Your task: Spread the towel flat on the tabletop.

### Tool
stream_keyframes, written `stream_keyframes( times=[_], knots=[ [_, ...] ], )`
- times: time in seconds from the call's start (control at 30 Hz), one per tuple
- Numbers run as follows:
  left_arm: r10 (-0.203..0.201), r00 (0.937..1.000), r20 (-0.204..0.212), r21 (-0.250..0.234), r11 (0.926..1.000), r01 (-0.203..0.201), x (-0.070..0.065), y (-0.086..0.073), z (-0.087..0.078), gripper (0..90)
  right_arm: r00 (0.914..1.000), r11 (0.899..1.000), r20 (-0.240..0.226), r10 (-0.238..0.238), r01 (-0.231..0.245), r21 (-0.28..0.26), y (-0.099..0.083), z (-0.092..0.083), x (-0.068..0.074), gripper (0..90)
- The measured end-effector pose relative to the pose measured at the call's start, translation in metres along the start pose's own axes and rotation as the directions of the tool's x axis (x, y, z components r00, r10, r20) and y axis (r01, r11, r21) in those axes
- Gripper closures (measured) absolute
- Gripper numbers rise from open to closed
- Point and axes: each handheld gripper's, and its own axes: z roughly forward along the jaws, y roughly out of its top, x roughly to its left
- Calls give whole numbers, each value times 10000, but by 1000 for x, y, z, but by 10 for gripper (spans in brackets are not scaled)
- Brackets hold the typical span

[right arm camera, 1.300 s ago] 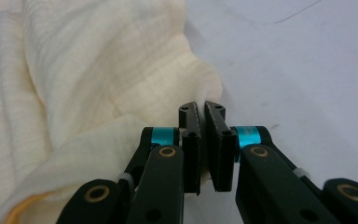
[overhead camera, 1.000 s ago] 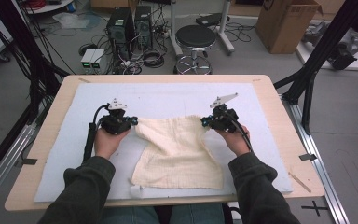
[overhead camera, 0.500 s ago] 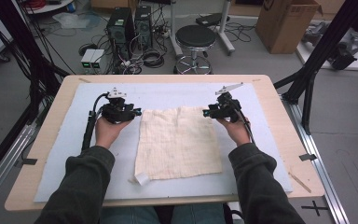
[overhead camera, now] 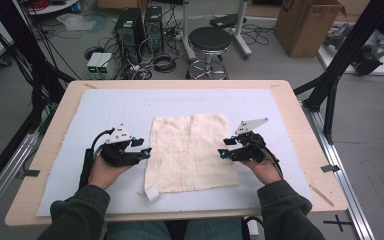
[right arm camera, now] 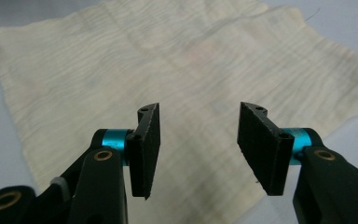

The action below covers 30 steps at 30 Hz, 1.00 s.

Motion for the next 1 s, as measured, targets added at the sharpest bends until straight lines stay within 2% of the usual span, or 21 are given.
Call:
stream_keyframes(
  times=[0.07, 0.17, 0.23, 0.27, 0.4, 0.47, 0.53, 0.6, 0.67, 0.73, 0.83, 0.9, 1.0],
  knots=[
    [30, 9994, 332, 17, 10000, -31, -5, -7, -2, 509, 10000, 10000, -48, 26, -26, 51, -10, -1, 6, 487],
    [338, 9970, 702, 425, 9984, -368, -15, -14, 0, 486, 9999, 9999, -157, -26, 29, 159, -23, -1, 13, 486],
    [419, 9941, 999, 367, 9983, -457, -21, -18, 2, 481, 9998, 9998, -206, -18, 22, 190, -30, -1, 17, 483],
    [472, 9929, 1089, 556, 9970, -535, -24, -20, 3, 482, 9996, 9996, -270, 8, -1, 272, -33, -2, 18, 483],
    [841, 9856, 1466, 1232, 9871, -1025, -31, -29, 8, 498, 9994, 9991, -308, -137, 149, 390, -40, -5, 23, 500],
    [899, 9797, 1793, 1552, 9808, -1184, -32, -32, 10, 561, 9993, 9983, -277, -234, 249, 535, -44, -5, 26, 526],
    [968, 9781, 1843, 1680, 9774, -1284, -32, -35, 12, 612, 9986, 9962, -391, -351, 381, 782, -47, -3, 29, 556],
    [1064, 9784, 1770, 1563, 9785, -1347, -33, -36, 12, 674, 9980, 9919, -419, -480, 525, 1157, -48, 2, 31, 587],
    [1199, 9765, 1792, 1540, 9769, -1482, -32, -36, 11, 759, 9976, 9918, -332, -613, 646, 1107, -47, 3, 33, 648],
    [1221, 9766, 1768, 1524, 9769, -1497, -33, -37, 11, 841, 9983, 9925, -289, -512, 541, 1098, -47, 4, 32, 721],
    [1187, 9791, 1649, 1556, 9772, -1447, -33, -37, 10, 883, 9972, 9934, -556, -509, 563, 1001, -47, 4, 32, 861],
    [1184, 9790, 1659, 1541, 9775, -1444, -33, -37, 9, 887, 9969, 9925, -549, -571, 626, 1050, -47, 5, 35, 878],
    [1203, 9803, 1569, 1572, 9769, -1450, -33, -39, 4, 888, 9962, 9932, -806, -318, 405, 1090, -47, 4, 34, 882]
  ],
)
